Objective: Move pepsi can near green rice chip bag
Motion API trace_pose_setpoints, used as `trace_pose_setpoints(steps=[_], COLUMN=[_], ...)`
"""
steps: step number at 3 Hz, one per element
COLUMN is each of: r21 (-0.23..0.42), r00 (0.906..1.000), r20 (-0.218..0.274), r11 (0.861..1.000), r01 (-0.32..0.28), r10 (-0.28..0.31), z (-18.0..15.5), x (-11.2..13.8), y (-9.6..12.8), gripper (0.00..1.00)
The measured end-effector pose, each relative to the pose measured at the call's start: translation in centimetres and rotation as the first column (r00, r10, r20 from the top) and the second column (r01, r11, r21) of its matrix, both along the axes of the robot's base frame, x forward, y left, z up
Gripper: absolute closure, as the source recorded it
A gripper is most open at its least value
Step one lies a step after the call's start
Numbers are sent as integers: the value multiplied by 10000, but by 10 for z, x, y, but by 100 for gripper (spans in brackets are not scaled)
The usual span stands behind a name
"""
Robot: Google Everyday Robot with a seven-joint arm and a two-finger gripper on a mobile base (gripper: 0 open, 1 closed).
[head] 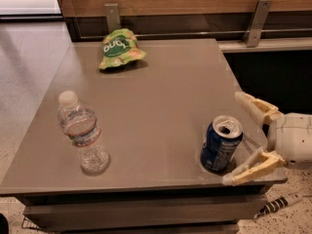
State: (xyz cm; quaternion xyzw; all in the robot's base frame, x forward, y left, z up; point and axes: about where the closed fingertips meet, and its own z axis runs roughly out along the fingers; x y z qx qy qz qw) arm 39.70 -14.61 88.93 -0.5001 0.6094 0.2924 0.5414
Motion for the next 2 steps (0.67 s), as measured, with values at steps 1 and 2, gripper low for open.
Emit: trace_pose_setpoints(steps=[1,2], r21=[579,1006], r00=[10000,9998], r20=[-29,-26], r11=[9983,9947], r01=[-23,-195], r10=[24,198], z=[-9,-27], x=[-5,-12], y=[6,18], gripper=[0,21])
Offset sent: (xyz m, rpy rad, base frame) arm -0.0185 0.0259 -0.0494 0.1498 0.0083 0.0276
